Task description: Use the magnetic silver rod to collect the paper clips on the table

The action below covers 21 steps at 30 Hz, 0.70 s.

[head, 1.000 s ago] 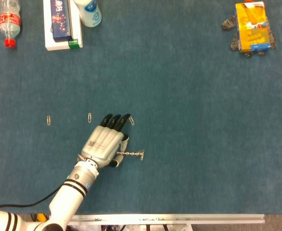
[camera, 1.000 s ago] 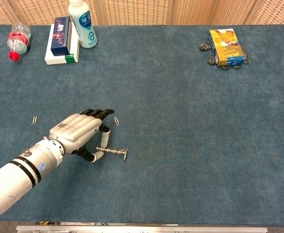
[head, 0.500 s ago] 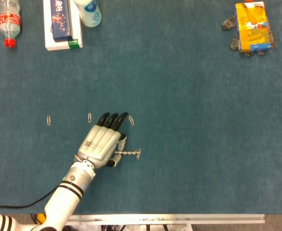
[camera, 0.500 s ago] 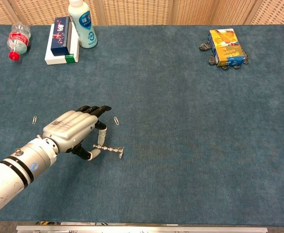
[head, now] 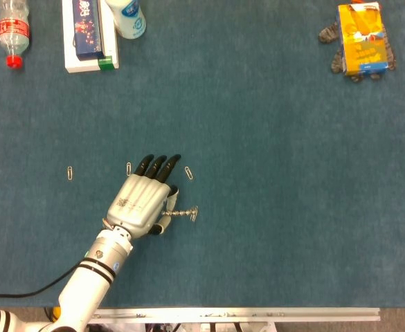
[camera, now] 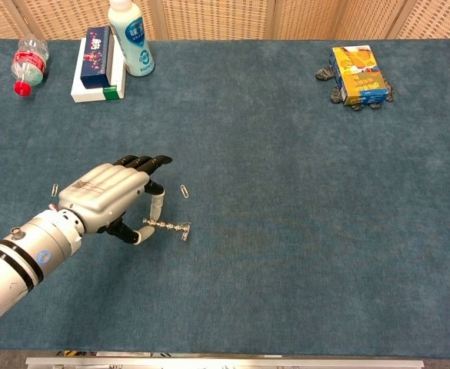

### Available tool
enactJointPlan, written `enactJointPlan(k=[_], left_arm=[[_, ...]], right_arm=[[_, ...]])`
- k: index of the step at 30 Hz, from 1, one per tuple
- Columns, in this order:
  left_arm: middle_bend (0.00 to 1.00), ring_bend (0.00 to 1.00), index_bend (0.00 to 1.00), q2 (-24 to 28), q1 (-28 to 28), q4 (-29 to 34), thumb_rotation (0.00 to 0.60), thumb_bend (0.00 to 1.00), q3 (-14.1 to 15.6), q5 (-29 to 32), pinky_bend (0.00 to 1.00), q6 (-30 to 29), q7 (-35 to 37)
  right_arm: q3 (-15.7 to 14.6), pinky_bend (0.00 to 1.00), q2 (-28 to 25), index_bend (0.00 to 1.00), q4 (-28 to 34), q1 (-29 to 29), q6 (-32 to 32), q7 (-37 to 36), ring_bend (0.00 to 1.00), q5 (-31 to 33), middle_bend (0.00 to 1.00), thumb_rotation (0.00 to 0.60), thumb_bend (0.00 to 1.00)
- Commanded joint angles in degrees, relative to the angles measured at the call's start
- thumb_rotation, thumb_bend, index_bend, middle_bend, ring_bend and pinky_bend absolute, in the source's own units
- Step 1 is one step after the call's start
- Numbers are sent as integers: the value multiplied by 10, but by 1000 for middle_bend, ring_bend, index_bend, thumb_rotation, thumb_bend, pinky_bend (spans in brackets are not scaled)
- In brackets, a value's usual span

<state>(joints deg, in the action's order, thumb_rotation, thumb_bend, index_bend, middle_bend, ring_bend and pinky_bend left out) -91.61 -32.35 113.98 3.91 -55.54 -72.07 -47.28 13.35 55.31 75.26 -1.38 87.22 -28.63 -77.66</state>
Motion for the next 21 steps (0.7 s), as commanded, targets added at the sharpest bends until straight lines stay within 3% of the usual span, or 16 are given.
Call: enactJointPlan(k=[1, 21], left_arm=[[33, 0, 612, 4, -1, 0, 600, 359, -6, 1, 0, -2, 0], [33, 0, 612, 17, -19, -26, 600, 359, -54, 41, 0, 9, 12]], right_arm=[[0, 9, -1, 241, 1, 1, 1, 0, 0, 1, 156, 600, 369], [-1, 9, 0, 241, -1, 6, 4, -2, 0, 3, 156, 600, 369]])
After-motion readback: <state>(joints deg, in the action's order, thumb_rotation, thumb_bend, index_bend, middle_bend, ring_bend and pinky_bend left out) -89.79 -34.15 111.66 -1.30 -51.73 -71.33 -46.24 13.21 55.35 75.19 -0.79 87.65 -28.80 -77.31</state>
